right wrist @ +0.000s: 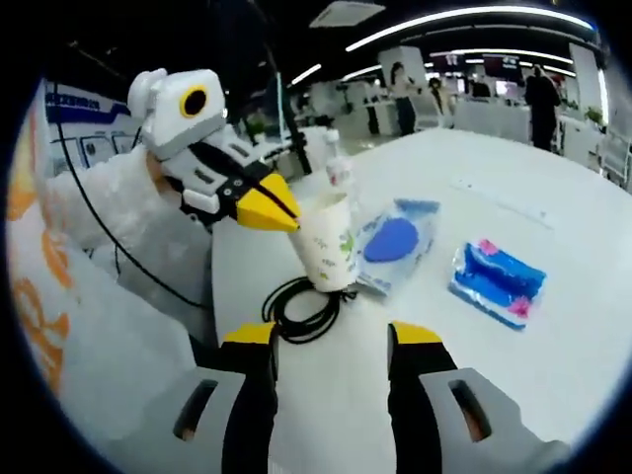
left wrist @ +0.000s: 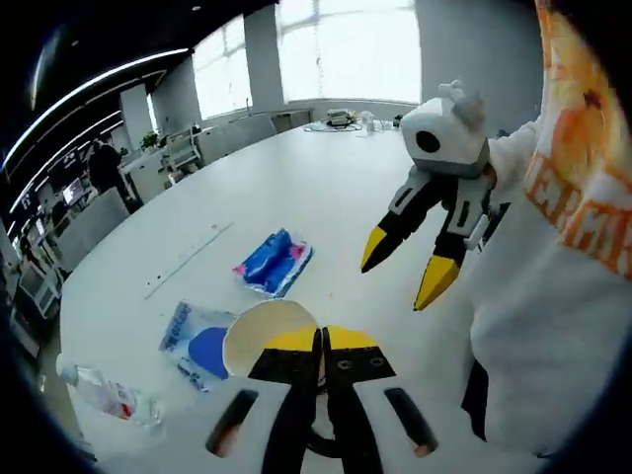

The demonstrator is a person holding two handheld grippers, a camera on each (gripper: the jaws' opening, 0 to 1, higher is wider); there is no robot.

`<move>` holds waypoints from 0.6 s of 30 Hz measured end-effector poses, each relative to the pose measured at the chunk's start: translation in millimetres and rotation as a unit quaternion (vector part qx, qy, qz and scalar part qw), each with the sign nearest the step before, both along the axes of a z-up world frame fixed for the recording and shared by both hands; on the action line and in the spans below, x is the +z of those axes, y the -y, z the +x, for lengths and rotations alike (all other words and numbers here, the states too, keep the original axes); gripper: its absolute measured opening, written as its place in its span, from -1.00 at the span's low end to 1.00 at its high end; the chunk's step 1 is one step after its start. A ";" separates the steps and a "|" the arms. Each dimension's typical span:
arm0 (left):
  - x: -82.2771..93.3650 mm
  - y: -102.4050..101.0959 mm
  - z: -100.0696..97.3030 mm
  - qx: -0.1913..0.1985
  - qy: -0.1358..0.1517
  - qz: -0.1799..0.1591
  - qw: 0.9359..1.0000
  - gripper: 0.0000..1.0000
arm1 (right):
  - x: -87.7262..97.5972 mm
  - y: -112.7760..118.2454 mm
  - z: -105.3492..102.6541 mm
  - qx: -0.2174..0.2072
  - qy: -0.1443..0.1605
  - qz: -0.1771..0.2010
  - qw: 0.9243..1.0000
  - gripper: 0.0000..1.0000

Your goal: Arrange the tabletop items into an orderly group along one side of the table until the central work area is clear of visible clutter.

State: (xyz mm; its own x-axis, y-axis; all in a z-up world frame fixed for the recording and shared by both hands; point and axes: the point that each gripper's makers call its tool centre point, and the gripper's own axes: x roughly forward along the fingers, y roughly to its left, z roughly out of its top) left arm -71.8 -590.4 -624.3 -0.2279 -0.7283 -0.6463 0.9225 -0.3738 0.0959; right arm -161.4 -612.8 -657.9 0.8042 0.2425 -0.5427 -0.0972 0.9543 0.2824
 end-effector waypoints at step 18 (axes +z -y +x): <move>-24.6 22.8 140.2 0.073 0.129 0.032 0.988 -1.00 | -5.6 21.9 -21.2 -0.059 -0.016 0.023 0.998 -0.21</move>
State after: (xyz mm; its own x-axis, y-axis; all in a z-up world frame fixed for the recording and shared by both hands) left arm 68.4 -613.2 -648.9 0.0546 -0.6967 -0.7153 0.9148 -0.2522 0.3155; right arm -182.6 -634.7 -663.5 0.8115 0.1726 -0.5583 0.0245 0.9445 0.3276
